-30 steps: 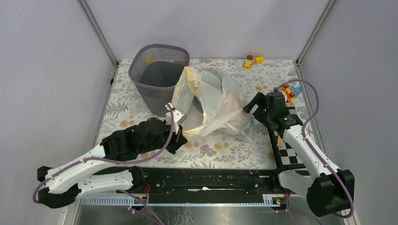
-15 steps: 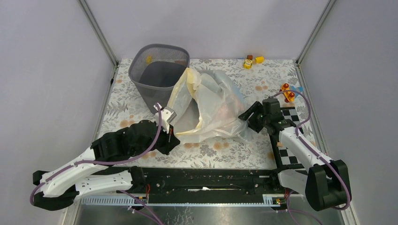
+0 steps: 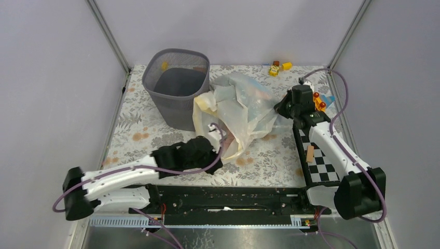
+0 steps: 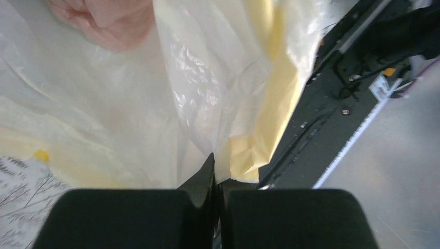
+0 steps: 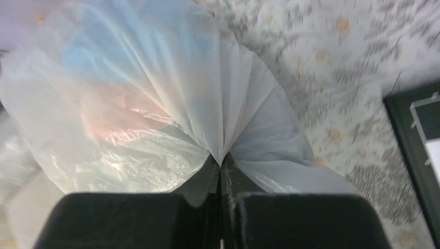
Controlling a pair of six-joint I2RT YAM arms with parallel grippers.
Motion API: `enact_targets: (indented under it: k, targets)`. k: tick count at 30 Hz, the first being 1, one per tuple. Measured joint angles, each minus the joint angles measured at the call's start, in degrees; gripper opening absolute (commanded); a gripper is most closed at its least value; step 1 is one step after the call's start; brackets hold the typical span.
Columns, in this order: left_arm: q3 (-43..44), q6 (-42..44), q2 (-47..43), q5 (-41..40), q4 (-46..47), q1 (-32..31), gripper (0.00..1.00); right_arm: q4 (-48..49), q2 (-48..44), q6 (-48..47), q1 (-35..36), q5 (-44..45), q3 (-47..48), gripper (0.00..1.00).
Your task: Put the trash bags into the trash bin
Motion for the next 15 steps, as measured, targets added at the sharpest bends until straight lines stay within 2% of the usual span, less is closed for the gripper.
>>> enact_targets:
  k: [4,8,9,10,11,12,14,15]
  targets:
    - [-4.8,-0.5,10.1,0.8,12.4,0.0,0.00,-0.7,5.6,-5.3,-0.4,6.3,8.7,0.00]
    - [-5.4,-0.8,20.8,2.1,26.5,0.1,0.00,-2.4,9.5,-8.5,-3.6,10.3,16.3,0.00]
    - [-4.4,-0.7,23.9,2.6,30.3,0.2,0.00,-2.7,10.3,-9.0,-5.0,10.5,17.7,0.11]
    - [-3.2,-0.6,26.4,3.1,32.9,0.3,0.03,-3.0,11.4,-9.5,-7.0,10.7,19.3,0.35]
    - [-1.3,-0.4,29.4,3.8,36.1,0.4,0.12,-3.4,12.5,-9.8,-8.8,10.9,20.8,0.56]
    - [0.4,-0.2,31.7,4.6,38.6,0.4,0.27,-3.8,13.9,-10.4,-10.8,11.2,22.4,0.70]
    - [2.8,0.5,35.0,6.7,42.3,0.3,0.59,-5.0,17.6,-13.0,-13.9,11.8,26.7,0.83]
    - [3.1,0.4,35.9,7.4,43.9,0.2,0.68,-5.4,18.8,-13.8,-15.0,12.0,28.2,0.85]
